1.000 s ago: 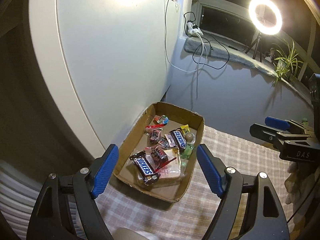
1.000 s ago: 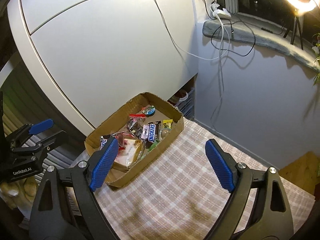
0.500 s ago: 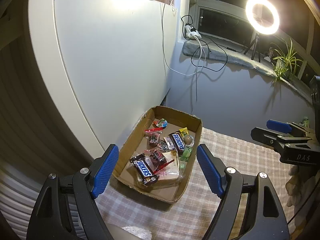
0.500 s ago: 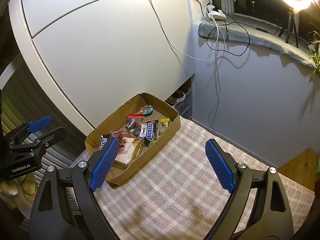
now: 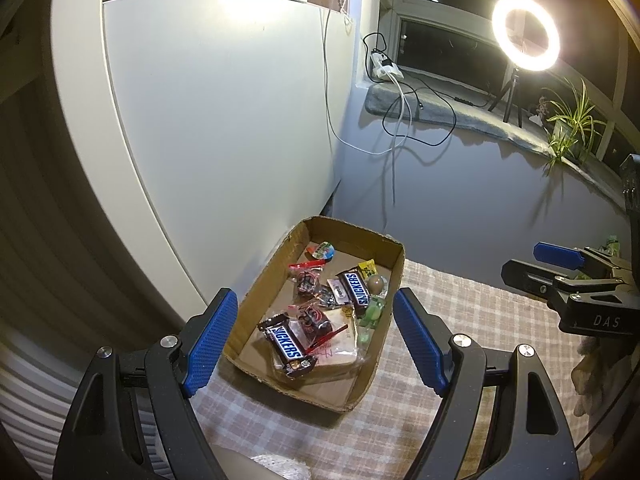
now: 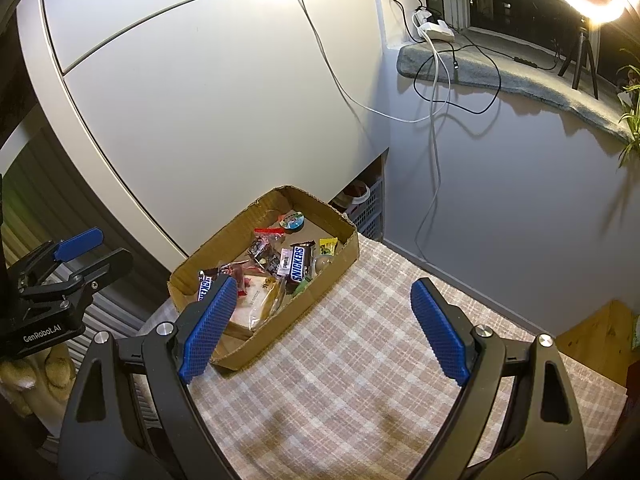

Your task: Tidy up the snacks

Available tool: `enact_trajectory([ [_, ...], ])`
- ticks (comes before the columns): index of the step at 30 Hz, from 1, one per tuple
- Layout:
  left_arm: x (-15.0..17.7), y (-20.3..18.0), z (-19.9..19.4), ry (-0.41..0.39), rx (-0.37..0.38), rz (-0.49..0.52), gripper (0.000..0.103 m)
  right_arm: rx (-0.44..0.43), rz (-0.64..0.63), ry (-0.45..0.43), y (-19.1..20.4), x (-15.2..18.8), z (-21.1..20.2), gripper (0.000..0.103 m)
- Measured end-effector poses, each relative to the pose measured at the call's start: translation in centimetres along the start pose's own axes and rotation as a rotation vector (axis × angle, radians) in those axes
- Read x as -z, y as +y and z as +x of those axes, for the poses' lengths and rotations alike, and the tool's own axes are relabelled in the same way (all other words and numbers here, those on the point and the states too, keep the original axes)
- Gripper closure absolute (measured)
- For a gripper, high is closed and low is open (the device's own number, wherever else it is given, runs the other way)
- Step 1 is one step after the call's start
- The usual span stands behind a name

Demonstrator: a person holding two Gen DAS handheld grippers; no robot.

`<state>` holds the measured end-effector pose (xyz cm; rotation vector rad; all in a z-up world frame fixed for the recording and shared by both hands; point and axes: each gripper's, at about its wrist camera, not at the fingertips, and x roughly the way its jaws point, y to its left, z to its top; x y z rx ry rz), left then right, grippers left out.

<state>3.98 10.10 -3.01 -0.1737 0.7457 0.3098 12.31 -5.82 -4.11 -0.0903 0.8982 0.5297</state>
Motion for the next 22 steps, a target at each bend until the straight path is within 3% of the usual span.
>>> enact_trajectory([
  [22,0.8,-0.4,-0.7,0.006,0.016,0.02,0.023,0.017,0.029,0.008,0.0,1.6,-0.6,0.012],
])
